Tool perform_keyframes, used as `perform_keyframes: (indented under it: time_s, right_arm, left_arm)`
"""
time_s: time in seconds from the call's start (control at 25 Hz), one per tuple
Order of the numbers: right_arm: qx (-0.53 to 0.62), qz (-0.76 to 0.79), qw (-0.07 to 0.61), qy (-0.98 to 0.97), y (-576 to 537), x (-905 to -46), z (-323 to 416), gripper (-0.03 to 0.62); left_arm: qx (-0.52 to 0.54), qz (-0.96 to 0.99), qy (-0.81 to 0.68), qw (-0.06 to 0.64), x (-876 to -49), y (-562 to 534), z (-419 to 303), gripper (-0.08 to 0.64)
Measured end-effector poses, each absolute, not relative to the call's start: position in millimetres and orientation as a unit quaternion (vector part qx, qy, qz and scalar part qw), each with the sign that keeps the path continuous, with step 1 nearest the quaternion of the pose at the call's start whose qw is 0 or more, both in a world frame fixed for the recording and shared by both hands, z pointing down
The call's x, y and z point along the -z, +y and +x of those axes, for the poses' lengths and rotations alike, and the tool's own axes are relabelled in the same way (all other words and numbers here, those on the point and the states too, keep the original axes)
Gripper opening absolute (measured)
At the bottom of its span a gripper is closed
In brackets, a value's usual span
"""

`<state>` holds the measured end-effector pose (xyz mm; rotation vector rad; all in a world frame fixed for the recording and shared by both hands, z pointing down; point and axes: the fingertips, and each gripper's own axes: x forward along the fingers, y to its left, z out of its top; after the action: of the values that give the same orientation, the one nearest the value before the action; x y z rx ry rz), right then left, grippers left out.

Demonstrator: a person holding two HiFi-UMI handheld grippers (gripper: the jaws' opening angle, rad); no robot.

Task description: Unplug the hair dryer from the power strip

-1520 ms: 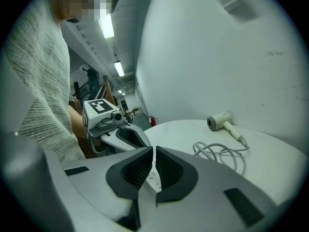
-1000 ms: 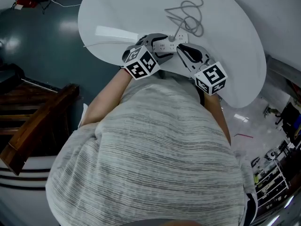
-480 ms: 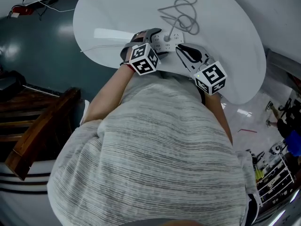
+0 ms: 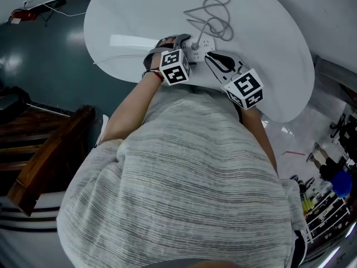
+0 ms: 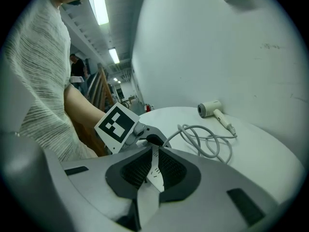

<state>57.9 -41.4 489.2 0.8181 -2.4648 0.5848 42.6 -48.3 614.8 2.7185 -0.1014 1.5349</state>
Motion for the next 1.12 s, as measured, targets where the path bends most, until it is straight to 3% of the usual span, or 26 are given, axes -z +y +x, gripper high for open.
perform_keyframes:
  time_s: [0.08, 0.24, 0.72, 0.8, 1.12]
  right_arm:
    - [-0.209, 0.292, 0.256, -0.897, -43.0, -494.7, 55.5, 0.036]
    - [-0.212, 0.280, 0.290, -0.890, -45.9, -508.8, 47.6, 0.110]
    - [-0.167, 0.249, 0.395, -0.868, -65.7, -553.2, 27.9, 0.110]
    - [-0.147, 0.239, 0.414, -0.866, -67.0, -556.2, 26.1, 0.063]
    - [-0.140, 0.226, 0.459, -0.848, -65.2, -558.2, 25.8, 0.054]
  left_arm:
    - [-0.501, 0.865, -0.027, 0.011, -617.4, -47.9, 42.2, 0.453]
    - [-0.517, 0.856, -0.022, -0.004, -618.0, -47.4, 41.9, 0.459]
    - [-0.520, 0.854, -0.023, -0.004, -620.1, -47.2, 43.9, 0.460]
    - [-0.522, 0.853, -0.023, -0.003, -620.3, -47.2, 43.6, 0.460]
    - [-0.525, 0.851, -0.021, 0.002, -621.8, -46.6, 44.9, 0.460]
